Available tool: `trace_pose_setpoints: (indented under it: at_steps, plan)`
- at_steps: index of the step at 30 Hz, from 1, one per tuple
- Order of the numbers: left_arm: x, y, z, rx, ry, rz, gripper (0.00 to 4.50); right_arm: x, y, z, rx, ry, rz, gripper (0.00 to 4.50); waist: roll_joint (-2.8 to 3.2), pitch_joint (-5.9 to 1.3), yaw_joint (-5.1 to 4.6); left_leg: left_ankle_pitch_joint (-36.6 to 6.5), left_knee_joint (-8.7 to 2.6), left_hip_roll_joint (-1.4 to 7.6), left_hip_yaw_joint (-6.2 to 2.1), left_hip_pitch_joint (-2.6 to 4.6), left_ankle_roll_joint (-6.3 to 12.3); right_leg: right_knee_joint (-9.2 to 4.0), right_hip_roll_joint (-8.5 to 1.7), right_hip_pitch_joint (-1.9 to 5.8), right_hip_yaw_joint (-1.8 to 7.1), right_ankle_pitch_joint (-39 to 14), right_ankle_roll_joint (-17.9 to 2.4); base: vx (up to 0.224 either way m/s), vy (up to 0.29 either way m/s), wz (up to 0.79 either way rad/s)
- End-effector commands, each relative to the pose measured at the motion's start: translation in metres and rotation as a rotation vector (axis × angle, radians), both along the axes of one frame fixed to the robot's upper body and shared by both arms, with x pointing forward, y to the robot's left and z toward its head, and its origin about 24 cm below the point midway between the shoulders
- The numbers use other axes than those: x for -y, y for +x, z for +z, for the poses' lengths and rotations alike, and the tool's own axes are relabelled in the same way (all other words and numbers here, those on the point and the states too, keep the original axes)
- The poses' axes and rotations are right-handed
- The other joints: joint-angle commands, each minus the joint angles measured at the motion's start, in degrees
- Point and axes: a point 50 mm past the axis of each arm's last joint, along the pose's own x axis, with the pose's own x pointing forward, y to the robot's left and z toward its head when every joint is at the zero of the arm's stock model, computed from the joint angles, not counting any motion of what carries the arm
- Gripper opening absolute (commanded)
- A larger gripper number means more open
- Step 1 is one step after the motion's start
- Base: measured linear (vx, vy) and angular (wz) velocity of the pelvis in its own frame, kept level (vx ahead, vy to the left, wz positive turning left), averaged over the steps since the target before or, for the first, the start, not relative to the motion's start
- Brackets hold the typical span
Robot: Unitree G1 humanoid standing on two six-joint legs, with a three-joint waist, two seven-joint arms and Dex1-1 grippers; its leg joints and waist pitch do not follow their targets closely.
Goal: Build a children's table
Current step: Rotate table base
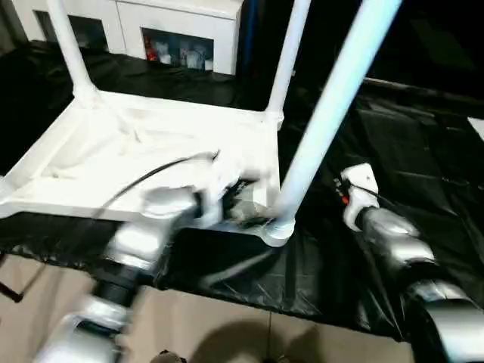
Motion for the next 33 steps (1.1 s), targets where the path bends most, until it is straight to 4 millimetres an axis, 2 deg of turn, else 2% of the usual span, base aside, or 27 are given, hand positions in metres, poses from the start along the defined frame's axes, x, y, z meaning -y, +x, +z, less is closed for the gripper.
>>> trace_pose_setpoints:
  at_steps: [1,2,3,5,7,8,9,10,11,12,17,18,20,24,25,26,28,29,32,33]
  plan:
    - [0.0,0.003,0.002,0.01,0.073,-0.056,3.93,0.002,-0.005,0.012,0.02,-0.005,0.13,4.5,0.79,-4.25,0.25,-12.5,-3.52,0.05,0.01,0.93,2.75,-3.14,-1.58,3.35,1.38,-4.4,-15.9,0.0,0.0,0.0]
    - [-0.005,0.006,0.001,0.01,0.111,-0.053,3.68,0.004,-0.012,0.015,0.015,-0.014,0.205,4.5,0.65,-4.2,0.4,-12.9,-3.56,0.12,0.05,1.0,2.95,-3.4,-1.54,3.38,1.39,-4.7,-15.7,0.0,0.0,0.0]
    - [-0.011,0.01,0.001,0.002,0.147,-0.045,3.65,0.006,-0.021,0.019,0.001,-0.021,0.303,4.5,0.76,-4.09,0.71,-13.2,-3.59,0.17,0.01,1.0,3.25,-3.4,-1.43,3.48,1.36,-5.0,-15.1,0.0,0.0,0.0]
    - [-0.012,0.011,0.001,-0.004,0.154,-0.051,3.57,0.007,-0.025,0.021,-0.009,-0.023,0.336,4.5,0.77,-4.14,1.15,-12.7,-3.55,0.26,0.01,0.92,3.36,-3.26,-1.53,3.6,1.35,-5.1,-15.0,0.0,0.0,0.0]
    - [-0.013,0.013,0.002,-0.029,0.151,-0.058,3.3,0.009,-0.035,0.026,-0.037,-0.025,0.419,4.5,0.87,-3.99,1.49,-13.4,-3.61,0.21,0.04,0.94,2.9,-3.51,-1.48,3.5,1.28,-7.1,-15.1,0.0,0.0,0.0]
    - [-0.014,0.015,0.001,-0.06,0.156,-0.073,3.3,0.01,-0.044,0.029,-0.077,-0.034,0.486,4.5,1.2,-3.89,1.63,-14.3,-3.63,0.18,0.07,0.96,2.67,-3.67,-1.54,3.36,1.35,-8.6,-15.0,0.0,0.0,0.0]
    - [-0.014,0.016,0.001,-0.064,0.162,-0.076,3.21,0.01,-0.046,0.029,-0.089,-0.037,0.503,4.5,1.07,-4.0,1.98,-15.0,-3.6,0.33,0.06,1.18,2.47,-3.8,-1.69,3.23,1.36,-9.7,-14.8,0.0,0.0,0.0]
    - [-0.014,0.016,0.001,-0.064,0.162,-0.076,3.16,0.01,-0.046,0.029,-0.089,-0.037,0.503,4.5,0.98,-3.96,1.96,-15.1,-3.69,0.29,0.04,1.01,2.41,-3.86,-1.71,3.26,1.36,-10.0,-14.6,0.0,0.0,0.0]
    - [-0.015,0.017,-0.001,-0.088,0.176,-0.076,3.06,0.009,-0.052,0.03,-0.119,-0.036,0.545,4.5,1.3,-4.01,1.97,-15.3,-3.74,0.26,-0.07,0.99,1.92,-3.86,-1.8,3.23,1.3,-10.9,-14.5,0.0,0.0,0.0]
    - [-0.015,0.019,-0.003,-0.103,0.176,-0.072,2.97,0.008,-0.055,0.031,-0.134,-0.029,0.569,4.5,1.1,-3.97,2.08,-15.9,-3.68,0.28,0.0,1.26,1.86,-4.09,-1.72,3.04,1.31,-11.4,-14.4,0.0,0.0,0.0]
    - [-0.014,0.024,-0.007,-0.114,0.19,-0.077,2.71,0.005,-0.063,0.036,-0.167,-0.027,0.611,4.5,0.96,-3.94,2.13,-16.3,-3.85,0.17,-0.28,0.95,1.5,-4.46,-1.97,3.12,1.25,-14.4,-13.1,0.0,0.0,0.0]
    - [-0.014,0.025,-0.008,-0.112,0.201,-0.078,2.43,0.005,-0.064,0.037,-0.171,-0.026,0.613,4.5,1.09,-3.91,2.06,-16.5,-3.87,0.2,-0.33,0.99,1.35,-4.53,-2.04,3.05,1.27,-14.8,-13.0,0.0,0.0,0.0]
    - [-0.014,0.025,-0.009,-0.113,0.208,-0.08,2.36,0.004,-0.066,0.038,-0.177,-0.024,0.615,4.5,0.98,-3.95,2.02,-16.2,-3.88,0.12,-0.37,0.88,1.34,-4.57,-2.03,3.13,1.25,-14.7,-12.7,0.0,0.0,0.0]
    - [-0.015,0.029,-0.01,-0.102,0.248,-0.087,1.98,0.003,-0.071,0.04,-0.201,-0.024,0.621,4.5,0.98,-4.05,2.1,-15.2,-3.87,0.2,-0.42,0.85,1.58,-4.35,-2.06,3.18,1.25,-12.5,-13.1,0.0,0.0,0.0]
    - [-0.015,0.029,-0.01,-0.103,0.249,-0.087,1.91,0.003,-0.071,0.04,-0.203,-0.024,0.621,4.5,1.51,-4.07,2.18,-15.0,-3.86,0.2,-0.45,0.9,1.5,-4.29,-2.08,3.18,1.26,-11.8,-13.3,0.0,0.0,0.0]
    - [-0.015,0.029,-0.01,-0.103,0.249,-0.087,1.91,0.003,-0.071,0.04,-0.203,-0.024,0.621,4.5,1.25,-4.1,2.1,-15.0,-3.85,0.24,-0.45,0.91,1.43,-4.2,-2.09,3.27,1.22,-10.9,-13.7,0.0,0.0,0.0]
    - [-0.014,0.03,-0.011,-0.106,0.252,-0.087,1.73,0.003,-0.073,0.041,-0.209,-0.022,0.619,4.5,1.32,-4.04,2.07,-15.2,-3.89,0.26,-0.43,0.88,1.41,-4.14,-2.1,3.27,1.2,-10.2,-14.4,0.0,0.0,0.0]
    - [-0.014,0.03,-0.011,-0.11,0.253,-0.089,1.61,0.003,-0.074,0.041,-0.212,-0.021,0.618,4.5,1.57,-4.02,2.1,-15.6,-3.89,0.22,-0.38,1.0,1.38,-4.28,-2.0,3.24,1.21,-10.2,-14.5,0.0,0.0,0.0]
    - [-0.013,0.03,-0.013,-0.116,0.26,-0.099,1.45,0.002,-0.075,0.041,-0.217,-0.021,0.616,4.5,1.48,-4.04,2.09,-15.9,-3.91,0.25,-0.43,0.96,1.33,-4.31,-2.16,3.33,1.22,-10.6,-14.4,0.0,0.0,0.0]
    - [-0.013,0.03,-0.013,-0.116,0.26,-0.099,1.28,0.002,-0.075,0.041,-0.218,-0.021,0.616,4.5,1.5,-4.01,2.12,-16.1,-3.9,0.26,-0.4,1.01,1.28,-4.35,-2.18,3.27,1.23,-10.7,-14.6,0.0,0.0,0.0]
